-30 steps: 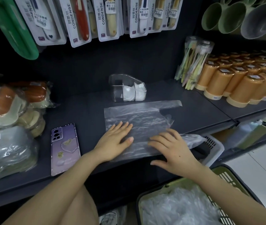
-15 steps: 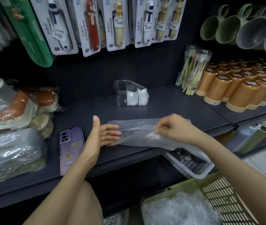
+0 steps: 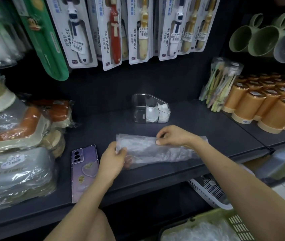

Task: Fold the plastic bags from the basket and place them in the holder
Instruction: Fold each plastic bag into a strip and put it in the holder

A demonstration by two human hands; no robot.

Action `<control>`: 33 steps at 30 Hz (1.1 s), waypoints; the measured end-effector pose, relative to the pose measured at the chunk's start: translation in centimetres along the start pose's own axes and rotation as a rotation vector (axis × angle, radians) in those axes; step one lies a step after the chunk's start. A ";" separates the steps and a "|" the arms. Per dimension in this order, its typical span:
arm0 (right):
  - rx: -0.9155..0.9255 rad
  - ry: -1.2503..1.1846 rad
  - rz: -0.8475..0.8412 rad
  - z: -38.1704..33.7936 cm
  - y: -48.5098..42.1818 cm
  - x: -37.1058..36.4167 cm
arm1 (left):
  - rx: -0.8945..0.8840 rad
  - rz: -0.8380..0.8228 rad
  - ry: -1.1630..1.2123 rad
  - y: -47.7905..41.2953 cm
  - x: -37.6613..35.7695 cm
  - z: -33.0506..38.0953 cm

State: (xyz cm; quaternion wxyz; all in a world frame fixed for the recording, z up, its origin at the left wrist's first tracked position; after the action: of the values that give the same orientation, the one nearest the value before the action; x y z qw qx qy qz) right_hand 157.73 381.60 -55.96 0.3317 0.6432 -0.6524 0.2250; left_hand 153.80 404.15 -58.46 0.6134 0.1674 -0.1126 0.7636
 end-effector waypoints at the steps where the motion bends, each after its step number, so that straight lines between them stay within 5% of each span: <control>1: -0.023 -0.046 0.014 0.2 -0.1 -0.1 | 0.010 0.017 -0.022 -0.3 -0.1 -0.3; 8: -0.111 -0.101 0.047 0.8 -0.5 0.0 | -0.004 0.129 -0.141 -0.4 0.3 -0.6; 14: -0.081 -0.087 0.052 0.7 -0.9 -0.2 | -0.647 0.305 -0.757 1.1 0.2 0.9; 17: -0.067 -0.070 0.043 0.7 -0.9 -0.1 | -0.908 0.156 -0.746 0.8 -1.8 1.2; 22: -0.049 -0.057 0.061 0.7 -1.0 -0.2 | -0.743 -0.239 -0.814 1.0 -3.5 0.1; 33: -0.050 -0.142 0.157 1.2 -1.2 0.0 | -0.586 -0.276 -0.909 0.6 -3.7 -1.4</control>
State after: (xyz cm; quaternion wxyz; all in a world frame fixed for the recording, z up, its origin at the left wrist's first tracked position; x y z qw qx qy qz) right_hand 158.75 380.69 -56.92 0.2819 0.5960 -0.7281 0.1877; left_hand 153.81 401.21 -61.22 0.6183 0.3154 -0.5504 0.4641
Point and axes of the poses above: each hand's wrist, its own y-axis away from the middle knuckle, its own x-axis out of the back of the hand, z = x × y, the point moved 2 cm from there along -y, towards the middle knuckle, and after that the axes turned 12 degrees about z, right-handed, at the moved point
